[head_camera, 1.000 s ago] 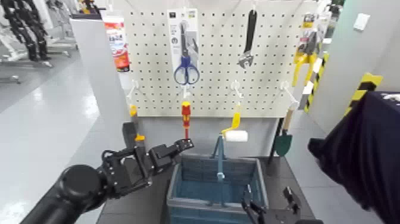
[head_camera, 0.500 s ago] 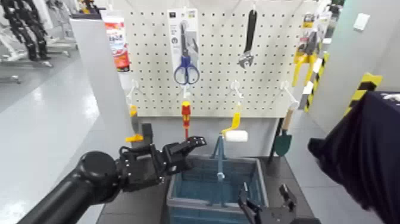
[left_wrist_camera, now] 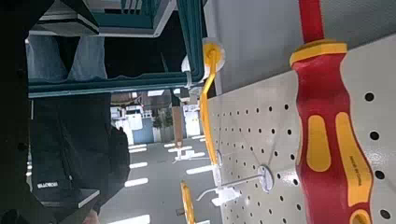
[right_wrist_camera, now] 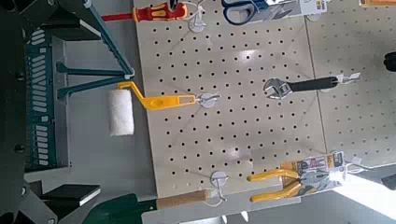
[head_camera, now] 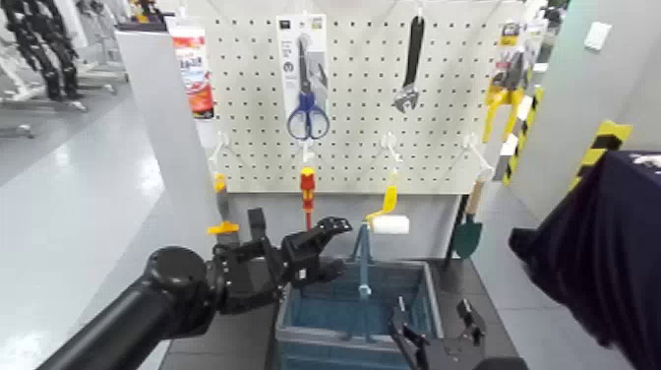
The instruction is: Grasp the handle of the crate.
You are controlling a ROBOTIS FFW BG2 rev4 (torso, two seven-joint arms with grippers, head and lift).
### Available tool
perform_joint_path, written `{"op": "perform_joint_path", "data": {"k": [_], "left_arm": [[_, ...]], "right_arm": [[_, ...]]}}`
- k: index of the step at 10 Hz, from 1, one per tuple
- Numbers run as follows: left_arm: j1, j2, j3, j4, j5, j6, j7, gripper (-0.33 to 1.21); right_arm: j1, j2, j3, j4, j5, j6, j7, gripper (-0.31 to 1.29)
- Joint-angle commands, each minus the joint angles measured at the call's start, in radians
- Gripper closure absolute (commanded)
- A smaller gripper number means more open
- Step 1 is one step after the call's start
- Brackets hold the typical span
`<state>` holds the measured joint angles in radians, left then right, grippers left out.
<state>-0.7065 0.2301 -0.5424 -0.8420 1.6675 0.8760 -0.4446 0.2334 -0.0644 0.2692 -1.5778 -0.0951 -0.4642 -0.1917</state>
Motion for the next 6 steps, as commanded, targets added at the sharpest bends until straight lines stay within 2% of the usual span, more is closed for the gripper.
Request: {"op": "perform_joint_path", "data": {"k": [1,6], "left_arm": [[-0.031,-0.020,-0.033,0.044,0.032,0.005,0.001,0.09],[-0.080,-0.052,-0.108,0.136,0.072,0.005,-0.011,0.12]], "right_arm": [[-0.005,0.001,0.005,0.004,0.000,-0.013,0.000,0.14],[-0.014,0.001,0.008,0.009,0.000,-0.036,0.000,0.14]]}}
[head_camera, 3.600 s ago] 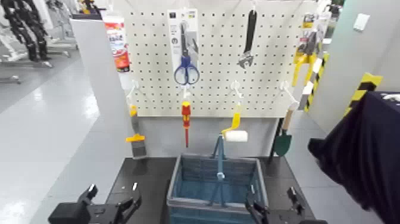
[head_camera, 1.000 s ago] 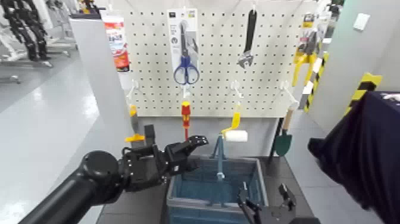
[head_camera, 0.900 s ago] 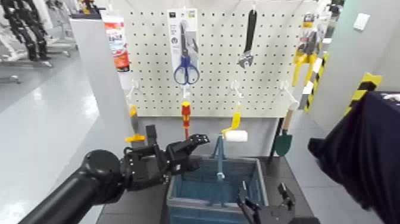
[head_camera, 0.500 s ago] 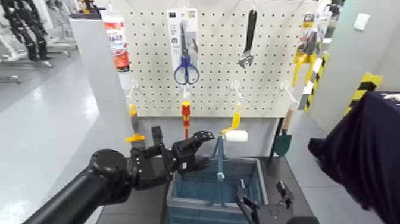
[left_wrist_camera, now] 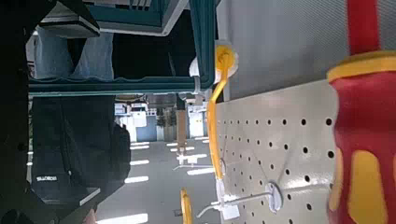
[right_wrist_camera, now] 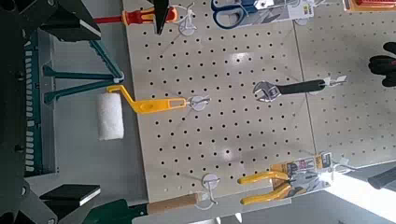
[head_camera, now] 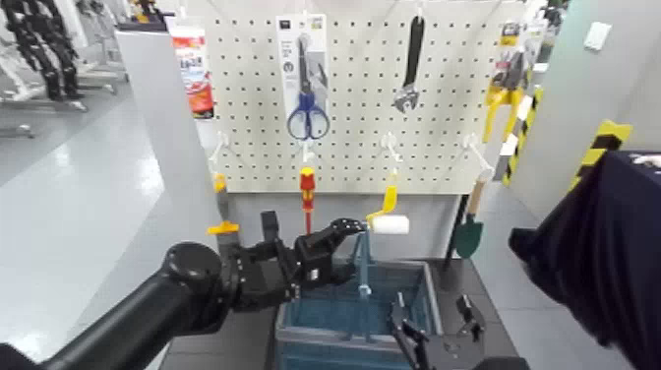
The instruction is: Grasp the handle of the crate.
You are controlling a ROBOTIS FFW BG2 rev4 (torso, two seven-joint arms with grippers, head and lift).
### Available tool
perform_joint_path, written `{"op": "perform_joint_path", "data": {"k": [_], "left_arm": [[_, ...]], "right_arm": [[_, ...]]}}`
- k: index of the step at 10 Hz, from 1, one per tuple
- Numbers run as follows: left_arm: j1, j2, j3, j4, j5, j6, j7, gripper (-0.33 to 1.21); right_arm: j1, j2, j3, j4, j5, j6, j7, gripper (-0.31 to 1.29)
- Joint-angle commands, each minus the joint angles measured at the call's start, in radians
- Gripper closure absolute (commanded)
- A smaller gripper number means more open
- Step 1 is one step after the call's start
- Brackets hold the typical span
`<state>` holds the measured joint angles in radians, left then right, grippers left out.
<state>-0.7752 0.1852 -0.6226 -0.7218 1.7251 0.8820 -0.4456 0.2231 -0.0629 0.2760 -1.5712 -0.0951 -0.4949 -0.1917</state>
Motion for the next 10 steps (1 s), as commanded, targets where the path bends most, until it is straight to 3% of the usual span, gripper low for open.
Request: {"op": "perform_joint_path", "data": {"k": [1,2,6,10], "left_arm": [[-0.019,-0.012,-0.042,0.025,0.016,-0.003,-0.016,0.14],[-0.021,-0.015,-0.051,0.033,0.018,-0.005,-0.019,0.25],[-0.026,-0.020,-0.060,0.042,0.018,-0.015,-0.027,1.06],[-0.024,-0.023,-0.074,0.055,0.016,-0.031,-0.041,1.18]], "right_arm": [[-0.005,0.000,0.003,0.003,-0.002,-0.007,0.000,0.14],[-0.007,-0.002,0.005,0.007,-0.003,-0.011,0.000,0.14],[-0.008,-0.003,0.006,0.011,-0.006,-0.021,0.000,0.14],[-0.007,-0.003,0.006,0.013,-0.008,-0.024,0.000,0.14]]}}
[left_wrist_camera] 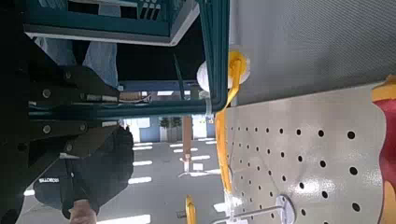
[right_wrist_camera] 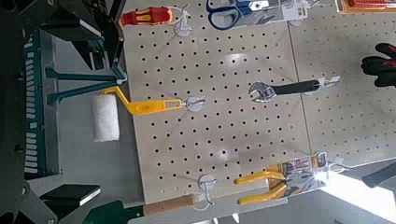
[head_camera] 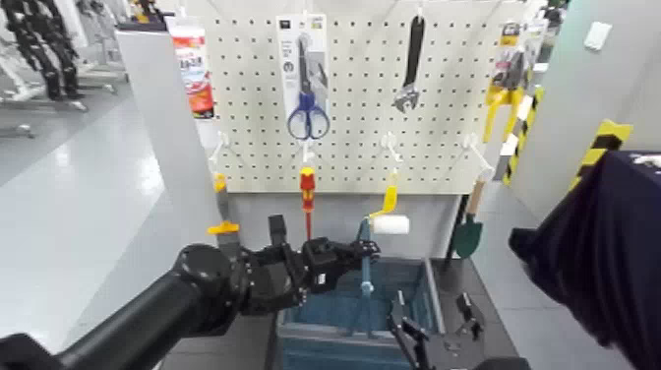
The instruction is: Grasp the handle of the crate.
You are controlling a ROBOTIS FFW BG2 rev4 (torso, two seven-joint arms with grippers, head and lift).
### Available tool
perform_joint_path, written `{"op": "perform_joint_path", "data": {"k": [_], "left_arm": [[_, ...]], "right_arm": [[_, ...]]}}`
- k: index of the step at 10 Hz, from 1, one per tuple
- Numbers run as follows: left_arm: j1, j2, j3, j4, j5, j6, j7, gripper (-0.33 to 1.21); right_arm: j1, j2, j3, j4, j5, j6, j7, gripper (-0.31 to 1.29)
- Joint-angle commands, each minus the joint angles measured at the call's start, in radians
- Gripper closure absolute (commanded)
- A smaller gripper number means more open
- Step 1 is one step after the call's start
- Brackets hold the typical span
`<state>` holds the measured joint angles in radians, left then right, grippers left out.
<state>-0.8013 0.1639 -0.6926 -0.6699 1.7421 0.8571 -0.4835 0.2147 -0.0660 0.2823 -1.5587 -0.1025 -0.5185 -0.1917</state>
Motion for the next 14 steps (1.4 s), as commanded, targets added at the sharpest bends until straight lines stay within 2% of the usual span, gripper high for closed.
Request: {"op": "perform_joint_path", "data": {"k": [1,6,10,12,14], "left_arm": [[0.005,-0.001,-0.004,0.003,-0.003,-0.010,-0.004,1.18],[0.047,-0.006,0.011,-0.033,-0.001,-0.018,-0.014,1.18],[0.131,0.013,0.064,-0.140,-0.010,-0.004,-0.018,1.19],[0.185,0.028,0.110,-0.227,-0.033,0.007,-0.015,1.19],[0.223,0.034,0.123,-0.319,-0.036,0.011,-0.010,1.19]], "right_arm": [[0.003,0.000,-0.002,-0.001,0.000,-0.002,0.000,0.14],[0.009,0.000,-0.005,-0.001,0.000,0.000,-0.003,0.14],[0.021,0.002,-0.018,-0.004,0.007,0.003,-0.009,0.14],[0.028,0.005,-0.026,-0.006,0.014,0.008,-0.012,0.14],[0.031,0.005,-0.031,-0.009,0.017,0.012,-0.014,0.14]]}}
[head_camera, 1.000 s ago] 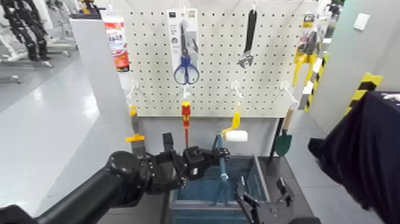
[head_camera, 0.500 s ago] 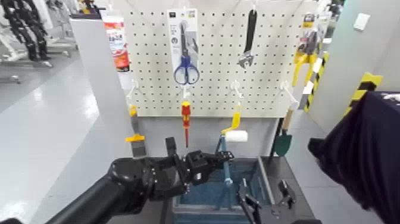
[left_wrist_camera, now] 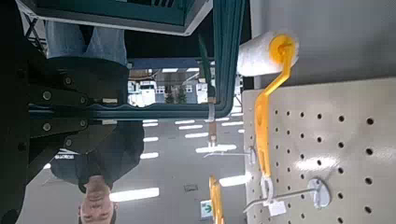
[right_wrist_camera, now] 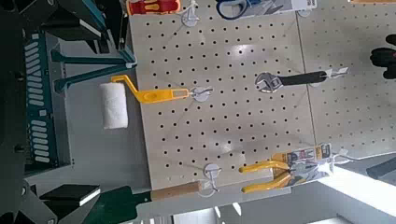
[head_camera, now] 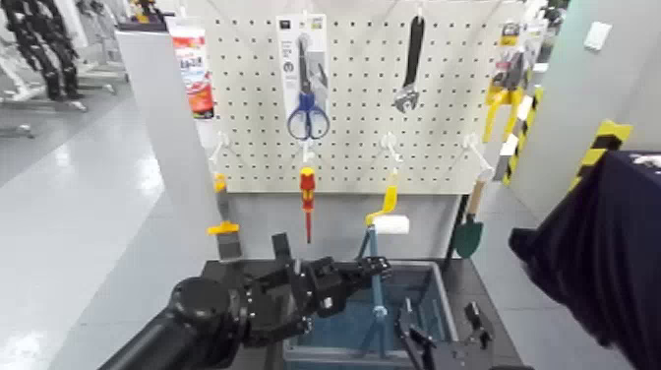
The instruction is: Grasp the handle of the crate.
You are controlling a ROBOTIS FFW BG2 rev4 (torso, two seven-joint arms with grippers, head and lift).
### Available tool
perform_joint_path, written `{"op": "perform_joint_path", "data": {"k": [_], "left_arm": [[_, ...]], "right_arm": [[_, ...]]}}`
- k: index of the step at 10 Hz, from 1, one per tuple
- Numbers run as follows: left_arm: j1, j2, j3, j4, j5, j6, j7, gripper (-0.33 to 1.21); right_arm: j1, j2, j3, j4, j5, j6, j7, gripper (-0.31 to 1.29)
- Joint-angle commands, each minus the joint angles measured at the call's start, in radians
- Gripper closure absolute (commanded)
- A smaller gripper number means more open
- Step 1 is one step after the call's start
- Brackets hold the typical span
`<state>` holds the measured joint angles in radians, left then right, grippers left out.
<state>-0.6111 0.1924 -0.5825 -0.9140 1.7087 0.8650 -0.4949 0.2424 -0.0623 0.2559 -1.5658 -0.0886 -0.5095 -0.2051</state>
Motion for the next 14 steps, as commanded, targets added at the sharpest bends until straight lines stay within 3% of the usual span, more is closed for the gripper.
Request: {"op": "perform_joint_path", "data": {"k": [1,8,11,14], "left_arm": [[0.053,0.010,0.015,-0.121,-0.003,0.005,0.003,1.19],[0.238,0.045,0.145,-0.388,0.002,0.045,0.157,1.19],[0.363,0.061,0.245,-0.554,0.055,0.068,0.302,1.19],[0.413,0.075,0.274,-0.617,0.091,0.071,0.338,1.19]], "right_arm": [[0.006,0.001,-0.006,-0.003,0.003,0.003,-0.002,0.14],[0.015,0.006,-0.018,-0.008,0.010,0.014,-0.007,0.14],[0.023,0.009,-0.026,-0.010,0.012,0.020,-0.010,0.14],[0.023,0.009,-0.027,-0.010,0.017,0.025,-0.011,0.14]]}}
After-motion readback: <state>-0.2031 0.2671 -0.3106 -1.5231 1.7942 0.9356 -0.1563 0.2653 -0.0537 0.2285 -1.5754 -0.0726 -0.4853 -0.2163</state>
